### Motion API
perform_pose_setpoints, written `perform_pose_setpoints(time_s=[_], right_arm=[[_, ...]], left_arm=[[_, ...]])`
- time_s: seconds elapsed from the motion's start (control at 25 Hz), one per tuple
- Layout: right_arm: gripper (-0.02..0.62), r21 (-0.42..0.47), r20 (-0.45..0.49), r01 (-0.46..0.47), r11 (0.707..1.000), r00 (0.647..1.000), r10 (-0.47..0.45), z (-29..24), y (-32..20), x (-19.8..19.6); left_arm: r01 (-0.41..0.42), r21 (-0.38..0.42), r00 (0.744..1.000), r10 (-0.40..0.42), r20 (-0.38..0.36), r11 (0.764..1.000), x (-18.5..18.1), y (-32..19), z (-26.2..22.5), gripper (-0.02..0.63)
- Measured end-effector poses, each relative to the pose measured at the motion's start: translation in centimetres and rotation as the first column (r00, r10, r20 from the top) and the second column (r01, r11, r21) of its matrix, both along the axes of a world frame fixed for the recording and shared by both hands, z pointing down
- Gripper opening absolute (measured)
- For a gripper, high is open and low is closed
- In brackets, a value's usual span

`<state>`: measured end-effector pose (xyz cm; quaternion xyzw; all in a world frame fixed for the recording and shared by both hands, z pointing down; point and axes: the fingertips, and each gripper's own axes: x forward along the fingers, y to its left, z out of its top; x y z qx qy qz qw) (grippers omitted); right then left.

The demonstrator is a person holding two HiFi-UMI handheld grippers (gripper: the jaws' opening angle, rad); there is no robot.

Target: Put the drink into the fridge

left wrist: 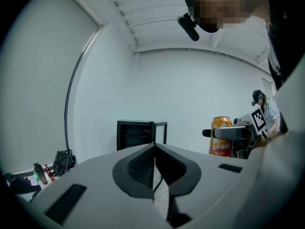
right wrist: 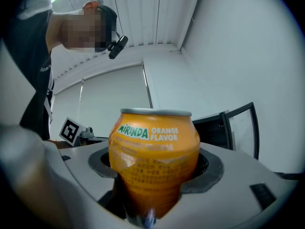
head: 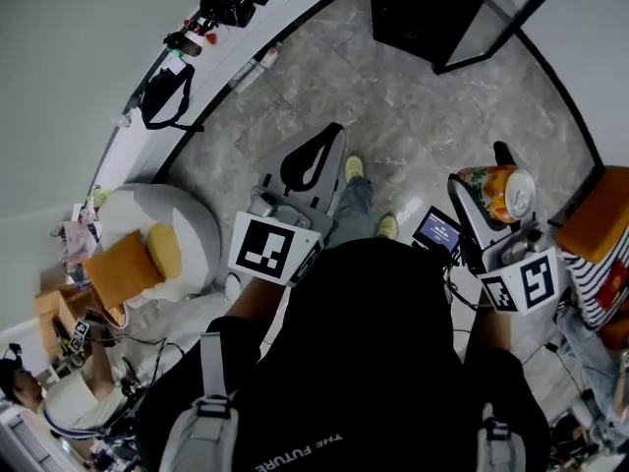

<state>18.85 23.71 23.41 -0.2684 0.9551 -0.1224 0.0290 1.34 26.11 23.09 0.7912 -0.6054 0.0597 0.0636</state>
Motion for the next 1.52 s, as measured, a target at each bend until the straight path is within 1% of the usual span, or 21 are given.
perform_pose_setpoints(time_s=[0.32, 0.52, 0.88, 1.0, 1.24, 1.52], right_arm=[[0.345, -0.029, -0.008, 0.005, 1.000, 1.000, -0.005, -0.2, -6.6, -3.7], [0.345, -0.041, -0.018, 0.005, 0.999, 1.000, -0.005, -0.2, -9.6, -6.3], [0.345, -0.049, -0.025, -0.020, 0.999, 1.000, 0.019, 0.2, -14.7, -9.9], [0.344, -0.045, -0.019, -0.027, 0.999, 0.999, 0.026, 0.1, -16.4, -11.2], [0.345, -0.029, -0.026, -0.047, 0.998, 0.999, 0.046, 0.1, -19.1, -13.6], [0.345, -0.017, -0.039, -0.084, 0.996, 0.996, 0.083, 0.4, -22.3, -16.4]], left_arm=[[-0.008, -0.024, 1.000, 0.008, 0.003, 1.000, -3.4, -6.6, 0.2, 0.014], [-0.007, -0.033, 0.999, 0.006, -0.036, 0.999, -5.3, -9.8, -0.4, 0.014], [-0.032, -0.052, 0.999, 0.031, -0.020, 0.998, -9.1, -14.9, 0.6, 0.014], [-0.028, -0.046, 0.999, 0.027, -0.038, 0.999, -10.4, -16.6, 0.3, 0.014], [-0.051, -0.025, 0.998, 0.051, -0.027, 0.998, -12.8, -19.4, 0.3, 0.014], [-0.059, -0.039, 0.997, 0.056, -0.056, 0.998, -16.1, -22.6, 1.2, 0.014]])
